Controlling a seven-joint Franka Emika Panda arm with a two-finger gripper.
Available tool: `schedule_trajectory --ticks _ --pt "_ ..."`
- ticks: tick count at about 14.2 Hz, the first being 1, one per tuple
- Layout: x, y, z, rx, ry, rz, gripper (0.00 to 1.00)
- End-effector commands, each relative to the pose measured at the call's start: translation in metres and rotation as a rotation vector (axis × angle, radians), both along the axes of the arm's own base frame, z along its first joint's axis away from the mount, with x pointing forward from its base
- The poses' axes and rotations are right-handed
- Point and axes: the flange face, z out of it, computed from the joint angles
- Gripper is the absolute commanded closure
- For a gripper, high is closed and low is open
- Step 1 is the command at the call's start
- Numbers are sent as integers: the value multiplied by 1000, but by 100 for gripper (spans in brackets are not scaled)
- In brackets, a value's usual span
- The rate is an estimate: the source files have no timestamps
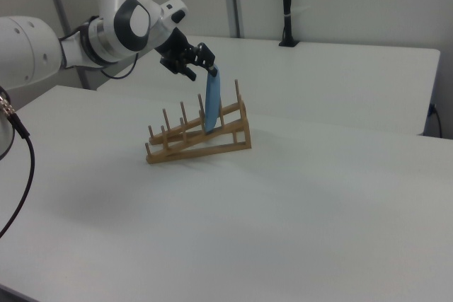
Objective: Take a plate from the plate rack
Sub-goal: 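Lower the open gripper onto the rim of the blue plate, then close the gripper on the blue plate's rim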
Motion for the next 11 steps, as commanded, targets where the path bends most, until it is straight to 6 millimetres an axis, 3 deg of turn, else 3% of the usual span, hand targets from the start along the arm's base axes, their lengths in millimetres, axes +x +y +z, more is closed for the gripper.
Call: schedule_trajectory --ticks 1,8,11 --pt "5 1 11 -82 -40 25 35" --pt "5 -1 7 -176 -45 57 62" --pt "8 -1 -3 -196 -33 62 63"
